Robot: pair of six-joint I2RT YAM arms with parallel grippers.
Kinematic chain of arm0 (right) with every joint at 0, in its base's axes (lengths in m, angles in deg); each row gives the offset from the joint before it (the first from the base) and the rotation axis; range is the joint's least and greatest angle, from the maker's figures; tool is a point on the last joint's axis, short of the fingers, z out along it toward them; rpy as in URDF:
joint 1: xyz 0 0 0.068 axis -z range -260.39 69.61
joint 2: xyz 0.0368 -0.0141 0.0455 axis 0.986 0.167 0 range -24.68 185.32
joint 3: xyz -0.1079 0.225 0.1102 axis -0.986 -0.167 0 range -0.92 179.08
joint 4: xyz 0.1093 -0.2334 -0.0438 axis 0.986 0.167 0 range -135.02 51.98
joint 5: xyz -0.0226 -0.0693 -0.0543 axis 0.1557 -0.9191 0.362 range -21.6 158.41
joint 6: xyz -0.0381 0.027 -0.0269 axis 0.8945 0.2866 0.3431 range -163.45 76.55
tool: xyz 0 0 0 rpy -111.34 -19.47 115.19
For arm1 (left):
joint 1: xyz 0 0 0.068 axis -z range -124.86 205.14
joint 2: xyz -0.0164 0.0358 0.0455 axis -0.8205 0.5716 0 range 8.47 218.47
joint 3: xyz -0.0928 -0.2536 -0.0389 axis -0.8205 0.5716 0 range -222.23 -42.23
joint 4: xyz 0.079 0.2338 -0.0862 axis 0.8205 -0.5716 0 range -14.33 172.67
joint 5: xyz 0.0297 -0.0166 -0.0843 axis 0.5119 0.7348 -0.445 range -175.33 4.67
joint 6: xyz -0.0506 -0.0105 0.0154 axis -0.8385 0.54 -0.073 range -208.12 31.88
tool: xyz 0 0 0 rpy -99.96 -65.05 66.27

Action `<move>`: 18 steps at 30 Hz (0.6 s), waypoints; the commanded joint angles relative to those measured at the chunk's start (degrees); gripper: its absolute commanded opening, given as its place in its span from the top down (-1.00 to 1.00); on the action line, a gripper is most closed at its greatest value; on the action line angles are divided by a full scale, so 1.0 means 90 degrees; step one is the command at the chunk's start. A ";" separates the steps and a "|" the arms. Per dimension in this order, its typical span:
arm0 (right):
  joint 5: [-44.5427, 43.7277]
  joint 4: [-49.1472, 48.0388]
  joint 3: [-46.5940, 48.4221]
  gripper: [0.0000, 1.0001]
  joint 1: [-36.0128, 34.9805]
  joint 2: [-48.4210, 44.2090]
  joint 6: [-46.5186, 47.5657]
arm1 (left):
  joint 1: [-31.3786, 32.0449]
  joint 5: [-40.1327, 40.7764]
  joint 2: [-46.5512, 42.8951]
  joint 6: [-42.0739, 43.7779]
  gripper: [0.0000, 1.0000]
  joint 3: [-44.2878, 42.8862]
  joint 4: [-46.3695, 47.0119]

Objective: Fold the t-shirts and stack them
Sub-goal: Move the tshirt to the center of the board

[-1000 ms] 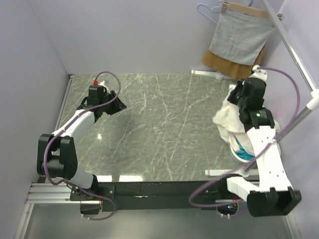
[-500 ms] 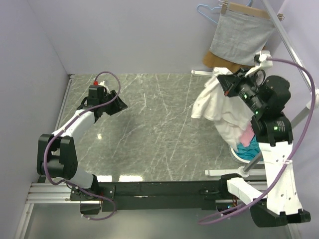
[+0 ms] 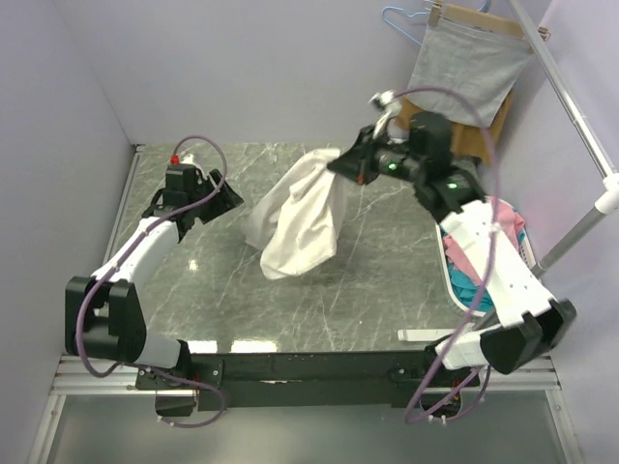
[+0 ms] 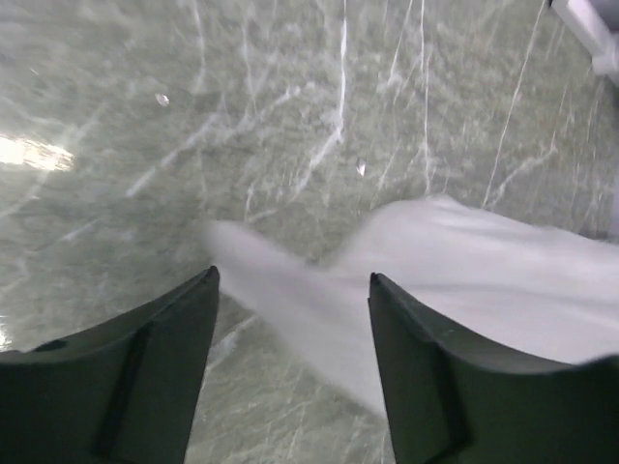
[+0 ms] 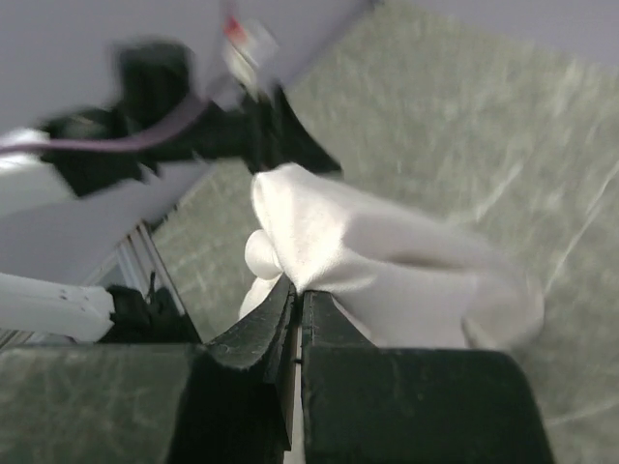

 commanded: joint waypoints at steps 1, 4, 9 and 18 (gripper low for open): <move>-0.0544 -0.0378 -0.0887 1.00 -0.0239 0.0271 -0.0206 | 0.0010 0.0917 -0.0805 -0.0037 -0.46 0.0101 -0.0167; -0.0759 -0.0564 -0.1328 1.00 -0.0376 0.0554 -0.0323 | 0.0010 0.0911 -0.1196 -0.0038 -0.78 0.0306 -0.0216; -0.1771 -0.0584 -0.1262 0.88 -0.0435 0.1363 -0.0255 | 0.0049 -0.0114 -0.1607 -0.0038 -0.87 0.0949 -0.0128; -0.3862 0.0664 0.1753 -0.28 -0.0376 0.3766 0.0107 | 0.1405 -0.0097 -0.2790 -0.0340 -0.82 0.2112 0.0066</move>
